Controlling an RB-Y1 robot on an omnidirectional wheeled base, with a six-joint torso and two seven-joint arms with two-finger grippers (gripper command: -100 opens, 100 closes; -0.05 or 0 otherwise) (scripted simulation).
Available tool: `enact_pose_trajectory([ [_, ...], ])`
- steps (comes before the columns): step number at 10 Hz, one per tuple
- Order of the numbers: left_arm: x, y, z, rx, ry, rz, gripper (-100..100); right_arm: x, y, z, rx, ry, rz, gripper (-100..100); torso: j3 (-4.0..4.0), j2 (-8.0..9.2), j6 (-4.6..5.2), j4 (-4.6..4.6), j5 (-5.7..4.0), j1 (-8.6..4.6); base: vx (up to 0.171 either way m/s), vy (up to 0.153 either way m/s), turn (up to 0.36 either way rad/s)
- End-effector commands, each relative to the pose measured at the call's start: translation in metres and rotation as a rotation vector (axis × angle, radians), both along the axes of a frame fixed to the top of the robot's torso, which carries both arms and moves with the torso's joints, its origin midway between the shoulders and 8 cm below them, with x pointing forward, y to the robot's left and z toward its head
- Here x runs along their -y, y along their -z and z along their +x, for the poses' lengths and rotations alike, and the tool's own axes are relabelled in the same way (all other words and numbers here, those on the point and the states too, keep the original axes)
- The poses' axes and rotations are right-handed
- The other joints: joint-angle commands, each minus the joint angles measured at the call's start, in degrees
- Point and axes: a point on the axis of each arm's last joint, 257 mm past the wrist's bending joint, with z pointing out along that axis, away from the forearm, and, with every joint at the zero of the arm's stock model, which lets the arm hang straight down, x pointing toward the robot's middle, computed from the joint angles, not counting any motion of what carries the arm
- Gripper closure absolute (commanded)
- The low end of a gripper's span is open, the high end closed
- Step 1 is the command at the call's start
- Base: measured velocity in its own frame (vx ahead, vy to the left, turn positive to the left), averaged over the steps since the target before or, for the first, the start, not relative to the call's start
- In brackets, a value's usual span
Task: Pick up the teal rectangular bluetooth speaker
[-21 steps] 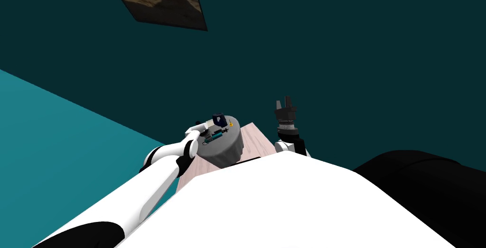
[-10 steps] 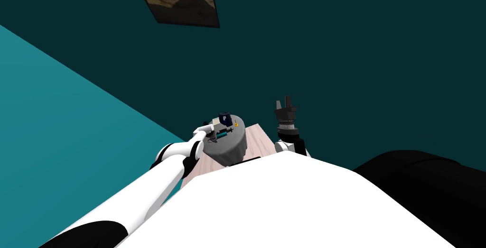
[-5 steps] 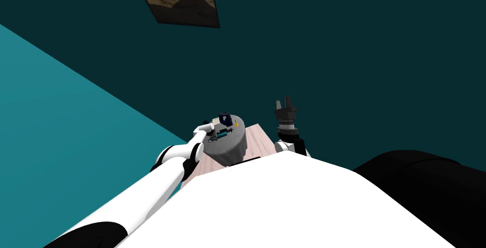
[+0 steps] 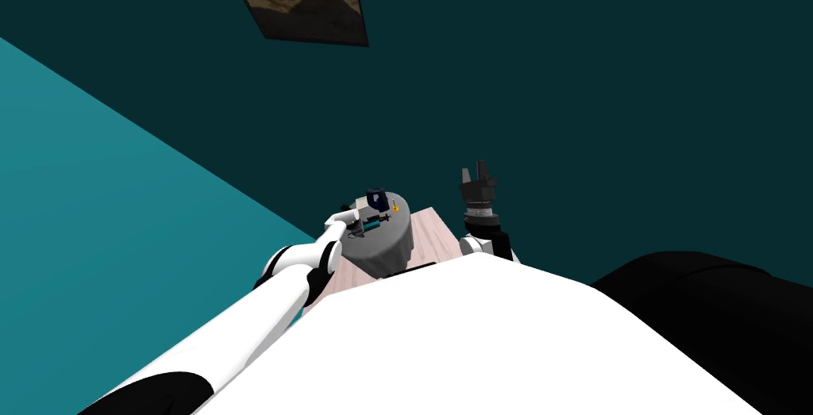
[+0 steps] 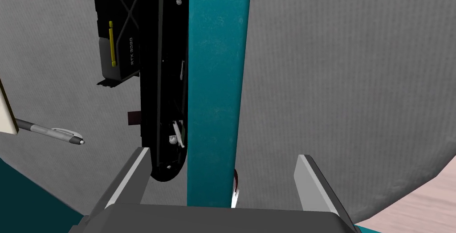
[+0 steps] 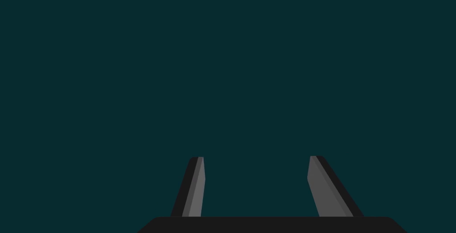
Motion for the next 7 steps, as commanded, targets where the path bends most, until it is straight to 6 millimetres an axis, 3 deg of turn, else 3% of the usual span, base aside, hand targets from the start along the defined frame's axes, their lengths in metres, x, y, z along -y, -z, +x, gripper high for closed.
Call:
enact_pose_trajectory([
  [1, 0.0, 0.0, 0.0, 0.0, 0.0, 0.0, 100, 0.0, 0.0, 0.0, 0.0, 0.0, 0.0, 0, 0.0, 0.0, 0.0, 0.0, 0.0, 0.0, 0.0, 0.0, 0.0],
  [5, -0.001, -0.002, 0.002, 0.004, 0.0, 0.001, 100, 0.0, 0.0, 0.0, 0.0, 0.0, 0.0, 0, -0.08, -0.04, 0.02, -0.11, 0.08, 0.01, 0.0, 0.0, 0.0],
  [6, -0.001, -0.002, 0.002, 0.004, 0.0, 0.001, 0, 0.0, 0.0, 0.0, 0.0, 0.0, 0.0, 0, -0.08, -0.05, 0.02, -0.11, 0.08, 0.01, 0.0, 0.0, 0.0],
  [7, -0.001, -0.012, 0.008, 0.001, 0.001, 0.0, 100, 0.0, 0.0, 0.0, 0.0, 0.0, 0.0, 0, -0.08, -0.05, 0.02, -0.11, 0.07, 0.01, 0.002, 0.007, -0.03],
])
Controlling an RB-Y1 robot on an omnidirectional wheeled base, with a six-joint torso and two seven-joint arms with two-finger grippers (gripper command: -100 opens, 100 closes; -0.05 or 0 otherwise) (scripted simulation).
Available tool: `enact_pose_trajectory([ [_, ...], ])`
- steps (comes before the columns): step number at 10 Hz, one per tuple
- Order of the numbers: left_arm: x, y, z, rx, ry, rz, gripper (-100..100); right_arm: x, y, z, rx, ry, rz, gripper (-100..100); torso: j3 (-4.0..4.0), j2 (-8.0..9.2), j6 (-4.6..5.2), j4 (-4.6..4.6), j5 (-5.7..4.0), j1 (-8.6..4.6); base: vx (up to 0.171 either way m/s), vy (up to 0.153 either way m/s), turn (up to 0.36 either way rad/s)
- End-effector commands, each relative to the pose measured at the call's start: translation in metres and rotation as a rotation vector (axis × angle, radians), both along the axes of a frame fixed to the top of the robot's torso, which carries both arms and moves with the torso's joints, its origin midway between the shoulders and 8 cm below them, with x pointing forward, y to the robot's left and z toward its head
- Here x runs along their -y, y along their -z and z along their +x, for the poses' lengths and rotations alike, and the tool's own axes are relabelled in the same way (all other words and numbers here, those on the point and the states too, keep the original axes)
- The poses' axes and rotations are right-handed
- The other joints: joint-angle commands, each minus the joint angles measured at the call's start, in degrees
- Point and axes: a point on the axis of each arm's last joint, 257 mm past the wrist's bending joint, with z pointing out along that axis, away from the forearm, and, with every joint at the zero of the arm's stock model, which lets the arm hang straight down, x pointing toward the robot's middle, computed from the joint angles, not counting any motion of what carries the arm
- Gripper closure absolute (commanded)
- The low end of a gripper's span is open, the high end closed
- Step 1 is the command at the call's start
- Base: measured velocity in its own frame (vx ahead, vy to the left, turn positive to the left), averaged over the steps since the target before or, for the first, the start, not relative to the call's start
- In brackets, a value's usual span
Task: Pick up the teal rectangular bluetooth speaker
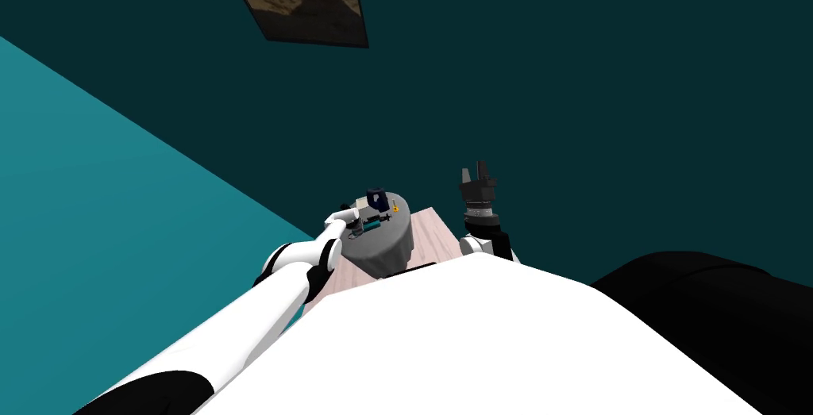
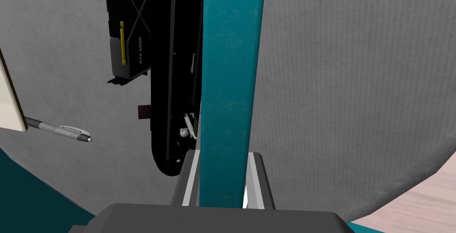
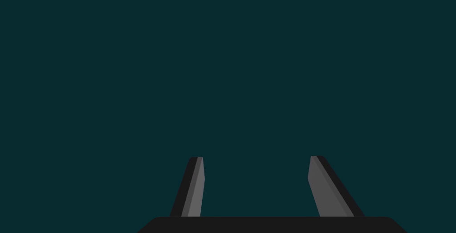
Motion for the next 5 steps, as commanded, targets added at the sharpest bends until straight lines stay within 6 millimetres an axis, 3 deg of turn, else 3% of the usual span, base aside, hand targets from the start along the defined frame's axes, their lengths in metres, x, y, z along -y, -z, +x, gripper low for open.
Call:
enact_pose_trajectory([
  [1, -0.0011, -0.0112, 0.0063, 0.001, 0.002, -0.001, 100, 0.0, 0.0, 0.0, 0.0, 0.0, 0.0, 0, 0.0, 0.0, 0.0, 0.0, 0.0, 0.0, -0.008, 0.008, -0.024],
  [4, 0.0002, -0.0136, 0.0082, 0.006, 0.003, -0.002, 100, 0.0, 0.0, 0.0, 0.0, 0.0, 0.0, 0, 0.04, 0.05, -0.01, 0.03, -0.02, -0.04, 0.0, 0.0, 0.0],
  [5, 0.0001, -0.0139, 0.0092, 0.009, 0.004, -0.001, 0, 0.0, 0.0, 0.0, 0.0, 0.0, 0.0, 0, 0.05, 0.06, -0.02, 0.03, -0.02, -0.04, 0.0, 0.0, 0.0],
])
